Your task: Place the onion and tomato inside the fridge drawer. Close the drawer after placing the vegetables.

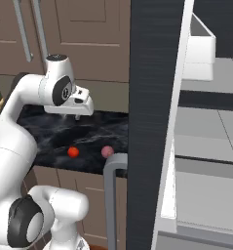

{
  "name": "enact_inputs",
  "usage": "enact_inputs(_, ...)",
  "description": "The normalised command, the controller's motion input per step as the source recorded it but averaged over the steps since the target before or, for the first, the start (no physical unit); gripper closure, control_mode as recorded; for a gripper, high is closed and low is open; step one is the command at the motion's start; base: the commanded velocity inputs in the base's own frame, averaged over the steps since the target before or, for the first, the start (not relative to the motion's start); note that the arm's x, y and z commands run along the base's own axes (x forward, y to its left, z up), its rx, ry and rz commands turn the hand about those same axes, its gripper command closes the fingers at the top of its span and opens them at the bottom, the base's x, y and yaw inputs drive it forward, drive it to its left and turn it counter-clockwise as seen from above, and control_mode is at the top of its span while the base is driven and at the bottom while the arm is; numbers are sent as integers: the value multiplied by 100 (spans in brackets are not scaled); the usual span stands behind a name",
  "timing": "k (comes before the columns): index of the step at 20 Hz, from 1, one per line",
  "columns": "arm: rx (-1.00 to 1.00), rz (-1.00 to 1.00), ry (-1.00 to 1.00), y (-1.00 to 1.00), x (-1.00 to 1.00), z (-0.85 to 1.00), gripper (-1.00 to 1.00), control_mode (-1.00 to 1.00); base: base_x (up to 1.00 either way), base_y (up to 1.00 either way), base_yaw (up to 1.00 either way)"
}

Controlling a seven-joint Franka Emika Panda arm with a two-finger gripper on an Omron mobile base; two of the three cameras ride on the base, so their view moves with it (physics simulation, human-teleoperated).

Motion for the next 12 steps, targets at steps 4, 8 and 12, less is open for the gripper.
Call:
enact_inputs(4,0,0,4,2,-25,-14,-100,-100,0,0,0)
enact_inputs(8,-12,0,15,30,-6,-100,-100,-100,0,0,0)
enact_inputs(12,-17,0,4,16,0,-81,-100,-100,0,0,0)
